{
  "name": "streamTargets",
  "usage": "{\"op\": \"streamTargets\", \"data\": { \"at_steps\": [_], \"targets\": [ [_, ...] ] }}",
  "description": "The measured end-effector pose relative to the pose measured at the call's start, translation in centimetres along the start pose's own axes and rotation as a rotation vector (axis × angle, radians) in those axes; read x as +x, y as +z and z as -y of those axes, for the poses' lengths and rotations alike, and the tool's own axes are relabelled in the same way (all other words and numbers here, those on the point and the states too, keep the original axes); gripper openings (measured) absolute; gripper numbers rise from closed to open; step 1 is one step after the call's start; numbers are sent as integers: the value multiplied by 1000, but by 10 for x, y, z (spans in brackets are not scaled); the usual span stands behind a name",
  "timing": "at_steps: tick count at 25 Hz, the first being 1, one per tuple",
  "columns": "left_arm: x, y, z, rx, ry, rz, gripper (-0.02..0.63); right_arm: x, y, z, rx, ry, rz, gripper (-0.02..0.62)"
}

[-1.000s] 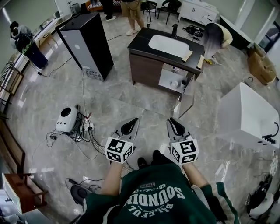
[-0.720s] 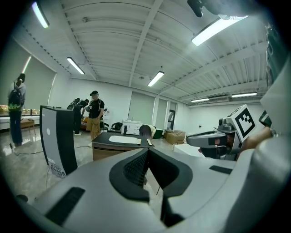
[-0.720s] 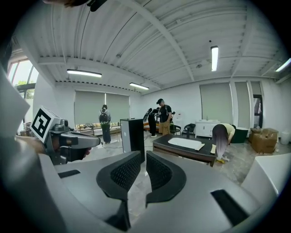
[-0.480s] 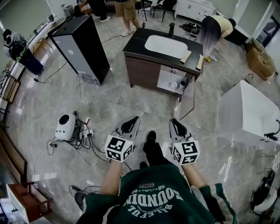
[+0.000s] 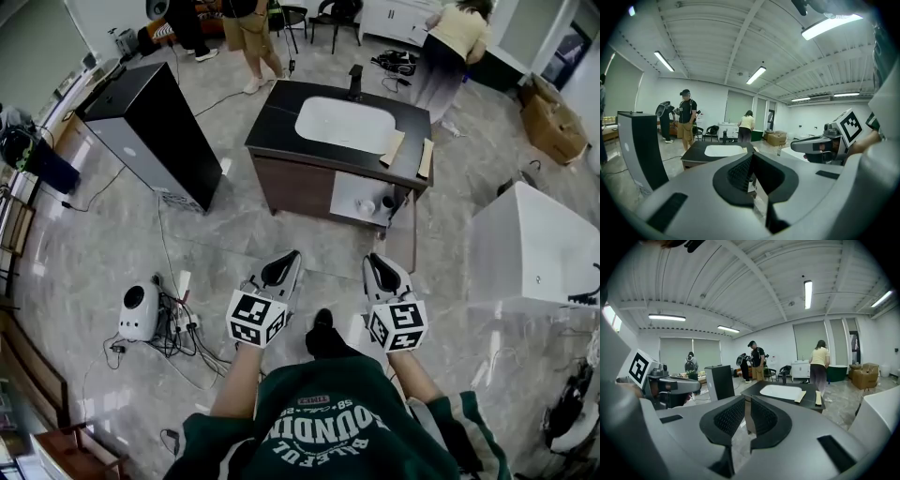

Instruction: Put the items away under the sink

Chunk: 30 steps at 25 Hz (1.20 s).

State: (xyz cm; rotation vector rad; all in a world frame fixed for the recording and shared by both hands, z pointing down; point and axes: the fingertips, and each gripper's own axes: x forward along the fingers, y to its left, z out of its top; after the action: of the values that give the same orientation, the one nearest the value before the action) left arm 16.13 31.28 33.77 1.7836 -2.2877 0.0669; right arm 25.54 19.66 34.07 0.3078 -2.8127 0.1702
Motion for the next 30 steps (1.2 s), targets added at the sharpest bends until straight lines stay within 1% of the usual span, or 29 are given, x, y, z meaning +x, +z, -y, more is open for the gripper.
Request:
{"op": "streamTargets", "data": {
  "at_steps": [5, 10, 14, 17, 19, 22, 26, 30],
  "targets": [
    [61, 20, -27, -5, -25, 4, 11, 46, 26, 40, -2, -20, 4, 52],
    [104, 22, -36, -5, -78, -21, 11, 71, 29, 63, 25, -52, -9, 52],
    [134, 32, -40, 5, -121, -32, 11, 79, 33, 81, 62, -91, 0, 52],
    [153, 39, -38, 24, -141, -32, 11, 81, 37, 98, 84, -116, 18, 52],
    [166, 43, -34, 33, -145, -24, 11, 80, 40, 111, 102, -116, 39, 52],
    [183, 40, -25, 18, -156, -26, 11, 77, 35, 124, 115, -126, 43, 52],
    [207, 37, -11, 28, -211, -50, 11, 79, 32, 148, 138, -172, 38, 52],
    [235, 42, -10, 45, -263, -51, 11, 92, 32, 167, 134, -231, 31, 52]
  ]
}}
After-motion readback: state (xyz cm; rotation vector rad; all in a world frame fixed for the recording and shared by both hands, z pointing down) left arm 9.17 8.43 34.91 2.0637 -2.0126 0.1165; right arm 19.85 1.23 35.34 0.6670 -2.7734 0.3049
